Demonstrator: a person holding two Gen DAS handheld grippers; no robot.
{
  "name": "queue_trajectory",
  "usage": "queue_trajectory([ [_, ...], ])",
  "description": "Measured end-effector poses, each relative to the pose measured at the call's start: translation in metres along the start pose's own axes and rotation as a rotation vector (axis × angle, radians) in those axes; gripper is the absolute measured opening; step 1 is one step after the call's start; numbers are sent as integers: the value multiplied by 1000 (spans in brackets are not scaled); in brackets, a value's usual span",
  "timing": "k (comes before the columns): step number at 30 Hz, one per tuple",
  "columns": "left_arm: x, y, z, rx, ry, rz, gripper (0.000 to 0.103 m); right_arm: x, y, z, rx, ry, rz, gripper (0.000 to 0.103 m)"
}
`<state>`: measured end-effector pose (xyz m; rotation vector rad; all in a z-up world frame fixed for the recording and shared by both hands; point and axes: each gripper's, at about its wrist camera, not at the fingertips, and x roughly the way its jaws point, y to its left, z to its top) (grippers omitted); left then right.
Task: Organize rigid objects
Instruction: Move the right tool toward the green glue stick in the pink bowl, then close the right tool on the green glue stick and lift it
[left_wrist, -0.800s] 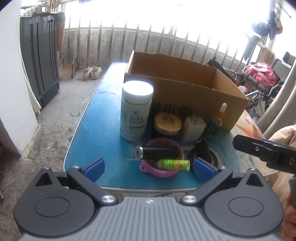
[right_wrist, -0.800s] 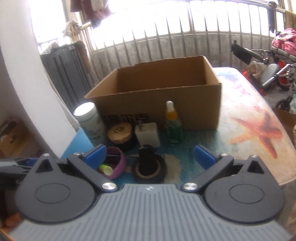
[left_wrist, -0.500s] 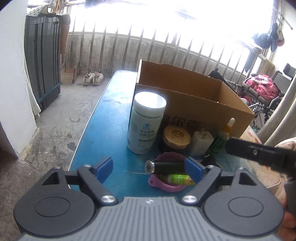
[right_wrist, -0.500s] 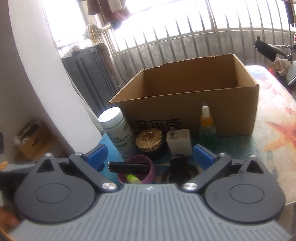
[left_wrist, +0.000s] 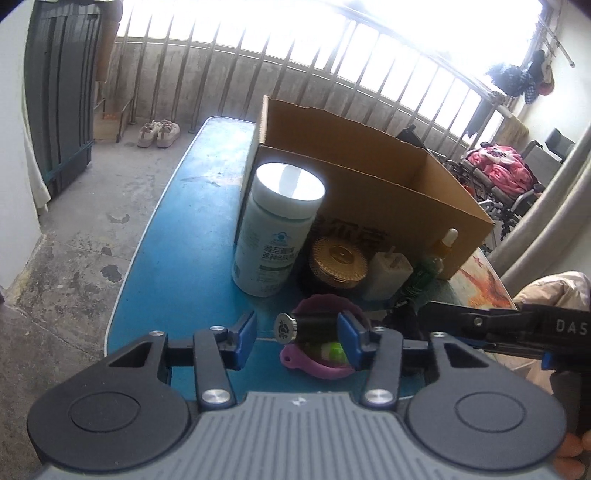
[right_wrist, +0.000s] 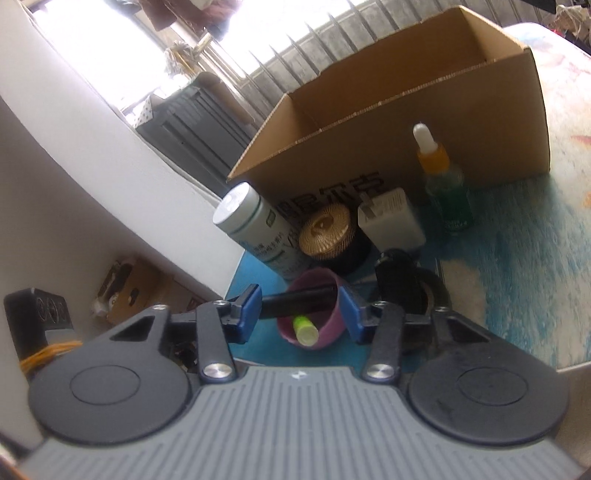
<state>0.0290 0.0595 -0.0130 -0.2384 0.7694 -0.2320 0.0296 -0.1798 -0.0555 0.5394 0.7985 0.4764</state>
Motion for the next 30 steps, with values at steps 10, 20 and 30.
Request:
queue_trajectory([
  [10,8,-48,-18,247,55,-76,49,23,-11,5,90,89,43,26],
  [20,23,-62,-26,341,89,-16,51,35,-23,0,187,152,90,18],
  [30,27,-67,-28,384,79,37,44,42,-27,-1,269,194,168,15],
])
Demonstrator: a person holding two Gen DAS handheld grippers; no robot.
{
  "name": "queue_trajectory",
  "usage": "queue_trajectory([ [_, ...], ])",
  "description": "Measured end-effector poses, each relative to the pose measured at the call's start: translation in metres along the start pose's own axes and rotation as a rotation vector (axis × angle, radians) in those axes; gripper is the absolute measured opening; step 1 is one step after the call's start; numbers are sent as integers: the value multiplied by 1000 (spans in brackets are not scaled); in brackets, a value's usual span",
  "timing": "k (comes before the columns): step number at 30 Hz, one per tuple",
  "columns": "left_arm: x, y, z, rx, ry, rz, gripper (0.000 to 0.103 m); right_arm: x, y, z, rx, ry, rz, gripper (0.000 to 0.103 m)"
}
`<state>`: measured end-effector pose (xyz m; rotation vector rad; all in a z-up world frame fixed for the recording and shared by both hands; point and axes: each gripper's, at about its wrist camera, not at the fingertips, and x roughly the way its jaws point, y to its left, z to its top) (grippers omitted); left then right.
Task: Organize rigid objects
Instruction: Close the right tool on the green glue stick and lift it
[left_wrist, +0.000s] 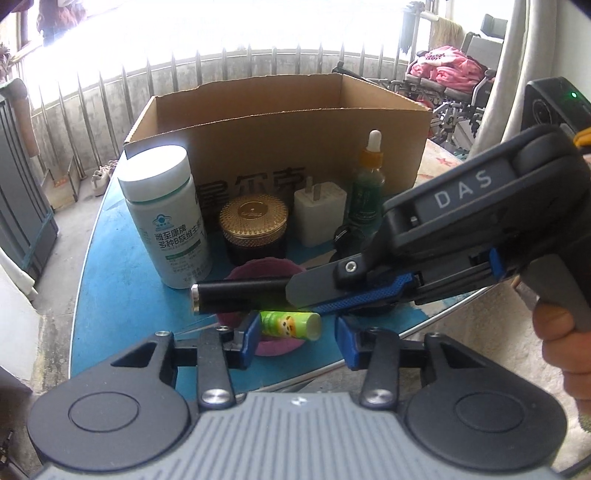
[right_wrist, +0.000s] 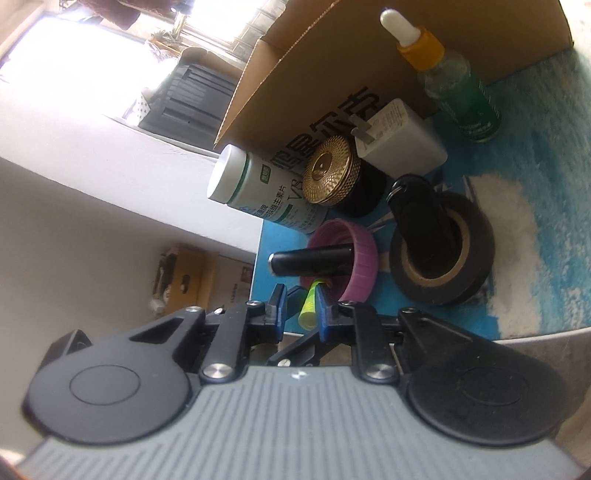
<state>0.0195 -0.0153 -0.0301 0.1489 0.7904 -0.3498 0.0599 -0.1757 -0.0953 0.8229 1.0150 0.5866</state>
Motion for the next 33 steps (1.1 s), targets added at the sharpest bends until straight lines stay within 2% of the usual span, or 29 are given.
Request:
queue_trajectory([
  [2,1,0,0,23,0,-6,38,1,0,1,-1,4,-2,15],
  [11,-1,0,-3,30,-12,8,33,7,-2,10,16,49,5,18],
  [21,-8,13,-3,-42,-32,-35,27,20,-2,20,28,126,-13,22],
  [24,-11,19,-3,-76,-47,-81,27,25,-4,25,52,157,-7,25],
  [33,-9,25,-1,-114,-52,-98,27,32,-19,28,192,216,39,26],
])
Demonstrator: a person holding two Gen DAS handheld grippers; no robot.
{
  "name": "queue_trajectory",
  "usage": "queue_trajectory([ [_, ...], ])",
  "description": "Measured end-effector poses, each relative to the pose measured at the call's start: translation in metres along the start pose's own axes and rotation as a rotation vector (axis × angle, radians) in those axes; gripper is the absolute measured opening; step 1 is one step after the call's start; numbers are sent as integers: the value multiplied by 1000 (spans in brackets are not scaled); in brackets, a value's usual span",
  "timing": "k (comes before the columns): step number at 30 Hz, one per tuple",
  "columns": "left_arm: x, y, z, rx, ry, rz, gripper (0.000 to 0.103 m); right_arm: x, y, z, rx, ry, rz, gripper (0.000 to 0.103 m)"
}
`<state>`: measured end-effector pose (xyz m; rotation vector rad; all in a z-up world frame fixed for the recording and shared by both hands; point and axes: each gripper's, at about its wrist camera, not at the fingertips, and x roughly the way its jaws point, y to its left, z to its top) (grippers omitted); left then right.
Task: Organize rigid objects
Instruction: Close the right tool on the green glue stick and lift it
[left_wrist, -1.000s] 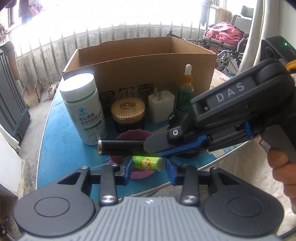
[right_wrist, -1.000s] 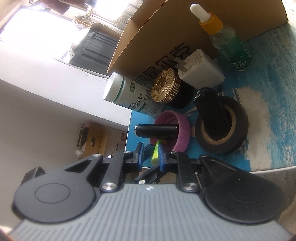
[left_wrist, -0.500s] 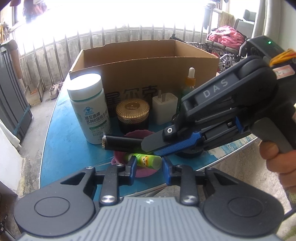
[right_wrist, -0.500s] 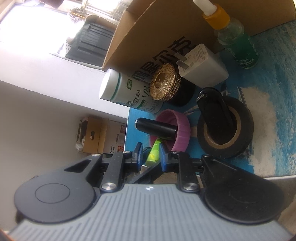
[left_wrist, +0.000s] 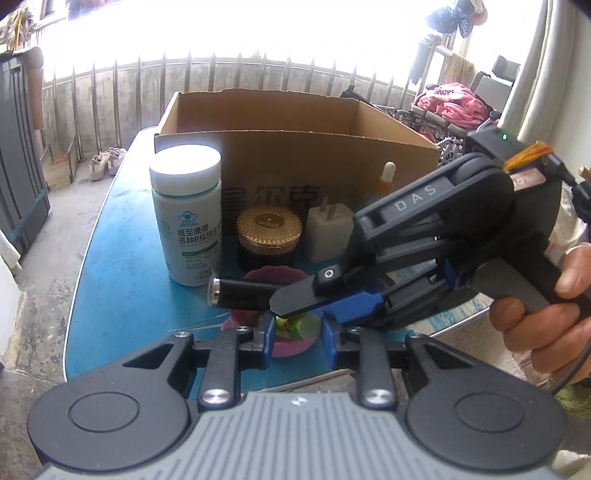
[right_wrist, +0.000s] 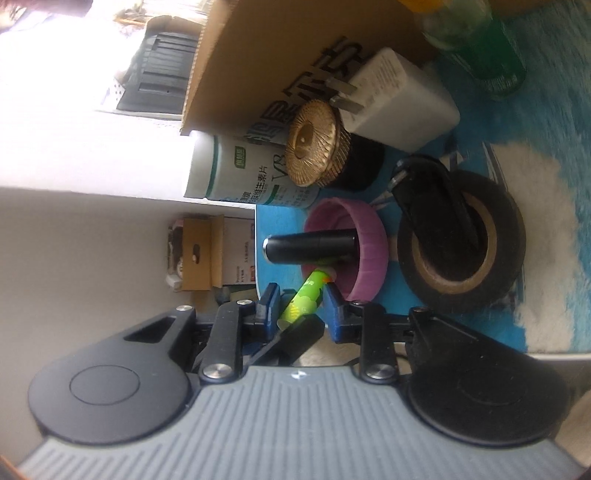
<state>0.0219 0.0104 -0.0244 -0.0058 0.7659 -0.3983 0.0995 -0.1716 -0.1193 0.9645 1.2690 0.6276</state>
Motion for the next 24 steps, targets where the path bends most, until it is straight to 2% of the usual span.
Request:
queue_trajectory([
  [7,2,2,0,-6,3,-3,28,5,-7,-2,58,27,32,26],
  [20,7,16,3,-68,53,-30,31,13,-16,-5,105,8,76,23],
  [24,7,15,5,-61,64,-16,32,13,-19,-7,109,6,88,23],
])
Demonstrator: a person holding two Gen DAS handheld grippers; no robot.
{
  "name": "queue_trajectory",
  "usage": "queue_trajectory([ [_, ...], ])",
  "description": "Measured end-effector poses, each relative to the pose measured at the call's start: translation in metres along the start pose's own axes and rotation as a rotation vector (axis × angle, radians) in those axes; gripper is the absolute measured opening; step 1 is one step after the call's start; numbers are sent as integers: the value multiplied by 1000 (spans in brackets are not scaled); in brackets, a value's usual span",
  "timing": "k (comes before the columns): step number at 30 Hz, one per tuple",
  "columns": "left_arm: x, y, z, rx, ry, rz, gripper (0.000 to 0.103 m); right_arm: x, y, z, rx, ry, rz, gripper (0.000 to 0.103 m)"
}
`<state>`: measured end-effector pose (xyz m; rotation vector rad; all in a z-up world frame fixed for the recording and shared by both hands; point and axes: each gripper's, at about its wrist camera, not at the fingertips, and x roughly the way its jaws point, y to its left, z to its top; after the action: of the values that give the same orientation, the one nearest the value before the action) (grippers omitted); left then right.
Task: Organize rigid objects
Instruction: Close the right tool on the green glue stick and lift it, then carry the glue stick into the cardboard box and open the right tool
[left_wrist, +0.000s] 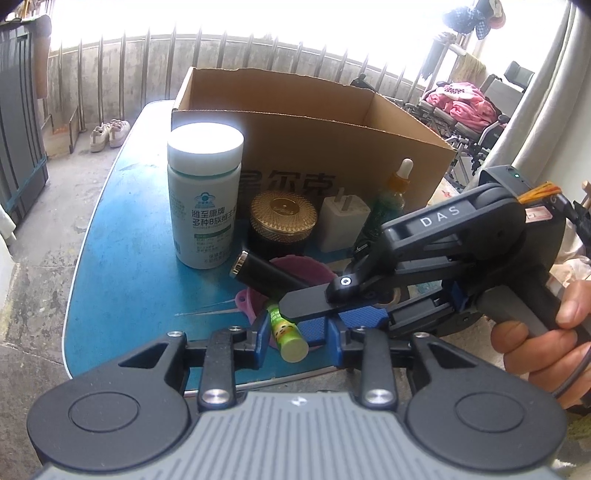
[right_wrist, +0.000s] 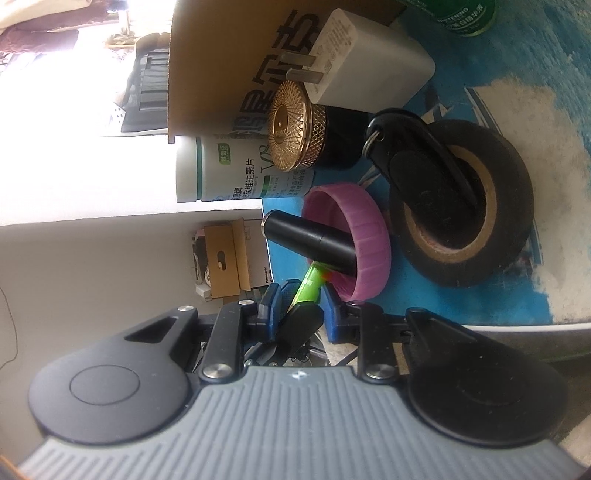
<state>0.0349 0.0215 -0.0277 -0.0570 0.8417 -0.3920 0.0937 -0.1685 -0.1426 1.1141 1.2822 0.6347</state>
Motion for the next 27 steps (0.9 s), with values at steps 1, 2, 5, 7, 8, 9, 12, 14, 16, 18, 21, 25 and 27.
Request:
queue_trajectory([
  [1,0,-1,0,6,-1,7,31,0,0,0,3,0,5,23],
  [2,-1,-3,0,11,-4,14,31,0,0,-1,4,-1,10,23],
  [5,-5,-5,0,22,-14,25,31,-2,2,-3,-1,-5,21,23],
  [7,-8,-7,0,24,-19,31,31,-2,3,-5,1,-5,32,23],
  [8,-9,-7,0,25,-22,33,31,-3,3,-5,0,-5,38,23],
  [9,-11,-8,0,28,-26,36,31,-3,4,-6,-3,-6,43,23],
  [12,-16,-12,0,36,-39,45,31,-6,8,-9,-14,-11,57,23],
  [14,-20,-13,1,39,-48,48,31,-8,11,-11,-21,-15,67,23],
  [16,-25,-16,2,45,-60,52,31,-10,14,-12,-32,-20,77,23],
  [18,-29,-19,3,52,-72,58,31,-11,19,-13,-41,-26,86,23],
  [21,-38,-25,8,72,-91,70,31,-14,30,-13,-65,-37,102,23],
  [25,-56,-36,21,105,-142,85,31,-31,55,-13,-135,-62,119,23],
  [27,-65,-41,33,125,-181,95,30,-39,74,-9,-178,-84,131,23],
])
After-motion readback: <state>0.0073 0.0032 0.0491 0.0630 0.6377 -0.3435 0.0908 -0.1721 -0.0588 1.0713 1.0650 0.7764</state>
